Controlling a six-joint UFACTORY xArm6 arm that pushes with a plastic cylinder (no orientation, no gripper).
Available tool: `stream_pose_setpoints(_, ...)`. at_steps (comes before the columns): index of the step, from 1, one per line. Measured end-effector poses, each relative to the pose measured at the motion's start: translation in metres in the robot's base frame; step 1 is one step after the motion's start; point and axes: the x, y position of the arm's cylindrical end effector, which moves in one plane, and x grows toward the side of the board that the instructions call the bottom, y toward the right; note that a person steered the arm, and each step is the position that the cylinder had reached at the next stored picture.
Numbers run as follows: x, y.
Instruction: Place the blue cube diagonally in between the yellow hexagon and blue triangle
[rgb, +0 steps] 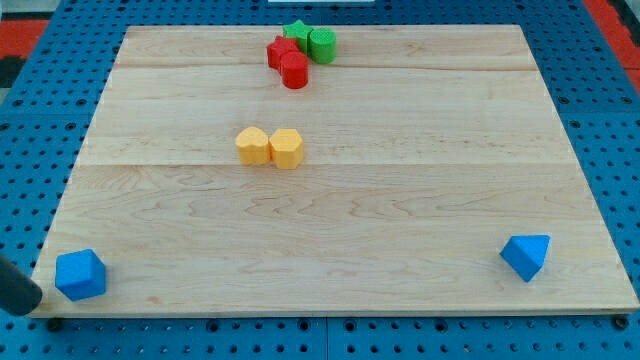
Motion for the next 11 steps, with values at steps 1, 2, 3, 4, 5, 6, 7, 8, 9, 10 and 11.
stream_pose_setpoints(1, -0.025, 0.061)
stream_pose_setpoints(2, -0.047, 0.046)
stream_pose_setpoints(3, -0.064, 0.08)
stream_pose_setpoints(4, -0.036, 0.224)
stream_pose_setpoints(5, -0.041, 0.276)
stream_pose_setpoints(6, -0.042, 0.197)
stream_pose_setpoints(7, -0.071, 0.173)
stream_pose_setpoints(8, -0.091, 0.257)
stream_pose_setpoints(9, -0.072, 0.349)
stream_pose_setpoints(10, -0.092, 0.308)
stream_pose_setpoints(11, -0.1, 0.287)
